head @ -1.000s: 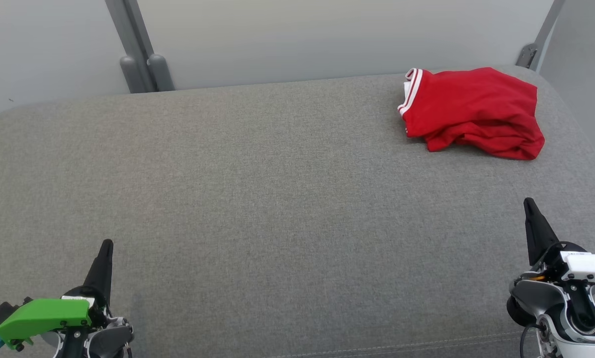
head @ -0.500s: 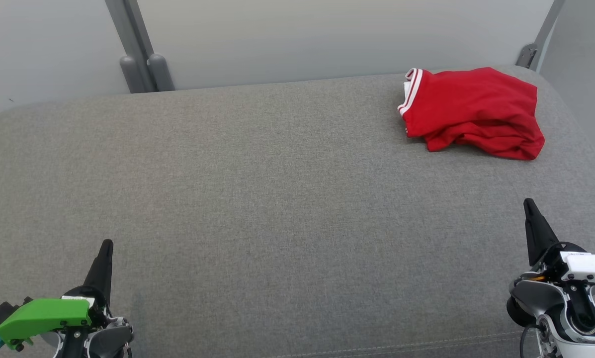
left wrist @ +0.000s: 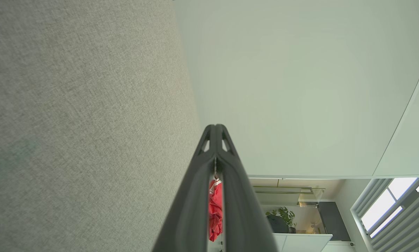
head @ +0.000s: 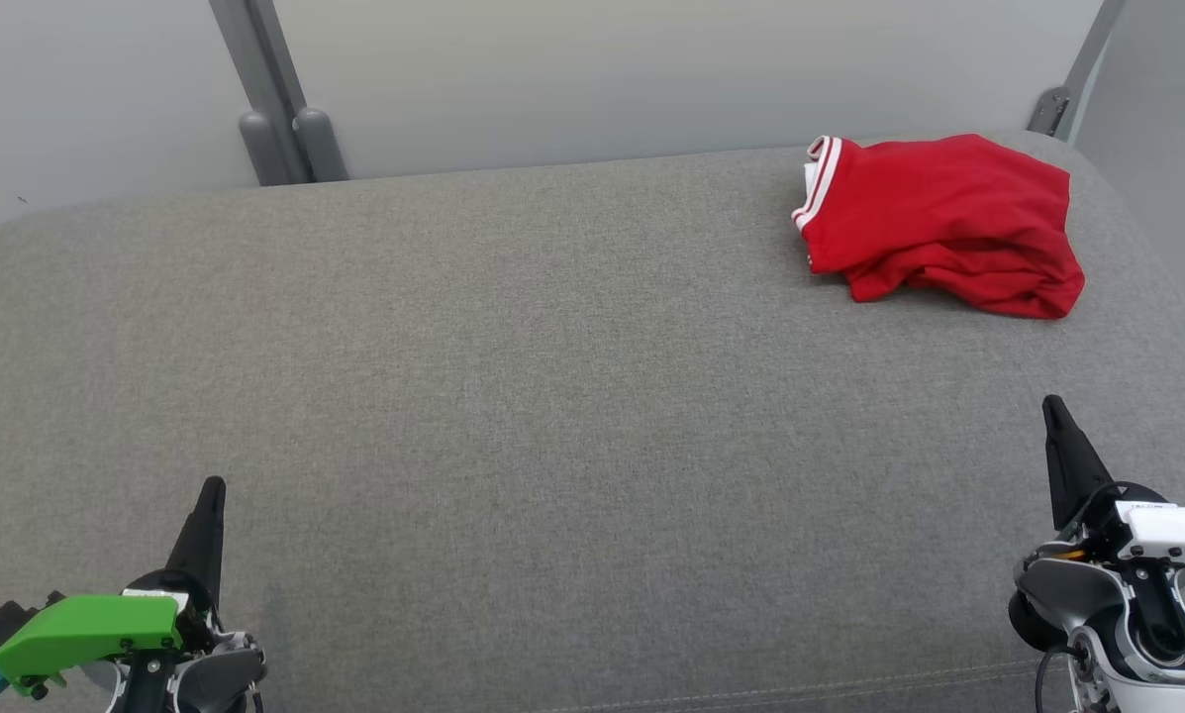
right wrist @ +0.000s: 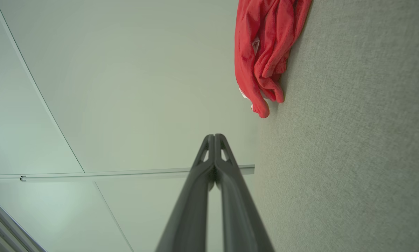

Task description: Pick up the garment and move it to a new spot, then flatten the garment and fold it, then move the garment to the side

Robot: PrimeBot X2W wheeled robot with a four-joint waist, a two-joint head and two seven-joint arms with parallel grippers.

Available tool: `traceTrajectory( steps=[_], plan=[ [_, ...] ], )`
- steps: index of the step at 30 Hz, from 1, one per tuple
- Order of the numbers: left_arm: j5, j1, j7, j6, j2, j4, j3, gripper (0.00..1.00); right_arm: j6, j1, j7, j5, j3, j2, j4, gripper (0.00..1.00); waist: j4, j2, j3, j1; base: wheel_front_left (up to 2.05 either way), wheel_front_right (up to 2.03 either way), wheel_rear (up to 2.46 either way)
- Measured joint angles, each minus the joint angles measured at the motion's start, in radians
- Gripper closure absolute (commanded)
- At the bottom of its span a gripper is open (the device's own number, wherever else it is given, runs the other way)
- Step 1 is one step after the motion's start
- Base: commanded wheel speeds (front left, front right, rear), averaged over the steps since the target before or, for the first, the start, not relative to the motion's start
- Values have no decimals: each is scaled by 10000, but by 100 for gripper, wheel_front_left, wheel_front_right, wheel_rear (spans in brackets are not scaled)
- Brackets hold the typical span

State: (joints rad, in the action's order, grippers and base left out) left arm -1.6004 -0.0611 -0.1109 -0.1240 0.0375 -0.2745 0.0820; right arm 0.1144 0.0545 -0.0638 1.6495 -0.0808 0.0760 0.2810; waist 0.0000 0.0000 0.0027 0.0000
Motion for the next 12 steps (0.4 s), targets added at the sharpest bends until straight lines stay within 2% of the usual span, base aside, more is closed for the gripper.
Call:
traceTrajectory(
  steps=[12],
  plan=[
    [0,-1,0,0,0,0,0,100,0,1,0,0,-10,-10,8,100,0,0,0,0,0,0,0]
  ],
)
